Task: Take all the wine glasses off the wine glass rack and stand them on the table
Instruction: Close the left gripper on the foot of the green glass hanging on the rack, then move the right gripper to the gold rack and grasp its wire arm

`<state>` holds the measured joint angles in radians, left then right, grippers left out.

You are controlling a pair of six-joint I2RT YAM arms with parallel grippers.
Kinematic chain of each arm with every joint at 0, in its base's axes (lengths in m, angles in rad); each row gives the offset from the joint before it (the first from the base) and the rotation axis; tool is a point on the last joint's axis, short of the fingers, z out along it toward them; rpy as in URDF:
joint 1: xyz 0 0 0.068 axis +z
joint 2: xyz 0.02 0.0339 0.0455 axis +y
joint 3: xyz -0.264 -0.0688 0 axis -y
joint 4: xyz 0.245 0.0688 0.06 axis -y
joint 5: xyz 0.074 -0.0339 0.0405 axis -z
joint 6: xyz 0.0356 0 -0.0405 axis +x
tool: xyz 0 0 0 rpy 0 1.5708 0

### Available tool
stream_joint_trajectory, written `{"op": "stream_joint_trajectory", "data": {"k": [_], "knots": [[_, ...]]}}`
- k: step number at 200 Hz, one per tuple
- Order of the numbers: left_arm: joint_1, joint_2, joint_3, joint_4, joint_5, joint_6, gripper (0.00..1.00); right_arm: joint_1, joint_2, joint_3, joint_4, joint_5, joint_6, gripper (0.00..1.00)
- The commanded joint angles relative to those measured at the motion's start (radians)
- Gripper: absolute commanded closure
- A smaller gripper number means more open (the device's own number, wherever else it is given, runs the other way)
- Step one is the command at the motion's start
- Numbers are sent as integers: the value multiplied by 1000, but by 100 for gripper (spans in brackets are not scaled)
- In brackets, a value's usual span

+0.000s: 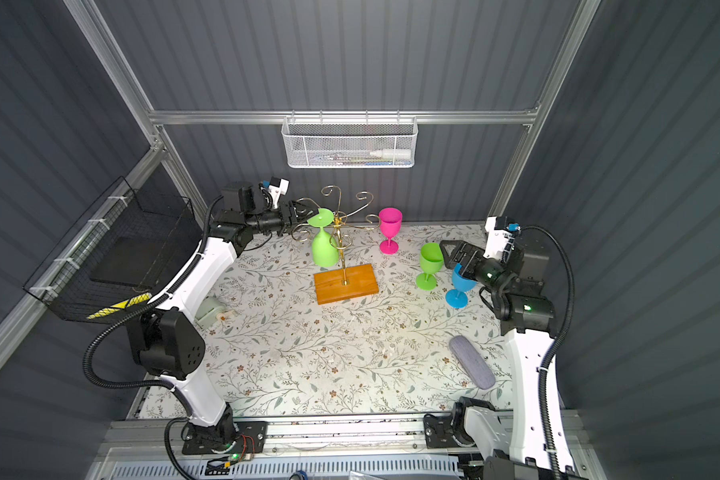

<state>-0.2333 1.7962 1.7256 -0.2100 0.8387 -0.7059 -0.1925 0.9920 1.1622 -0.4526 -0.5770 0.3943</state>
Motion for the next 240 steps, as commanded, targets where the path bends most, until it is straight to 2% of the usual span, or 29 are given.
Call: {"op": "stream_joint_trajectory", "data": {"k": [1,33,73,100,185,204,240], "knots": [[-8,30,35,-47,16,41,47,7,2,-12,25,-14,6,2],[-11,45,42,-64,20,49,57,9,-1,-18,29,-13,9,2],[-11,31,44,-86,20,66,75,11,-2,-27,36,-14,13,1],[-7,19,45,-94,18,66,81,11,-1,-32,45,-14,18,1],[24,-8,1,-61,46,35,81,30,21,-28,59,-26,35,1],[28,-9,-6,-43,56,21,81,92,51,-5,80,-22,54,3],[30,-11,-20,-23,65,10,81,274,121,44,162,-6,126,6]]}}
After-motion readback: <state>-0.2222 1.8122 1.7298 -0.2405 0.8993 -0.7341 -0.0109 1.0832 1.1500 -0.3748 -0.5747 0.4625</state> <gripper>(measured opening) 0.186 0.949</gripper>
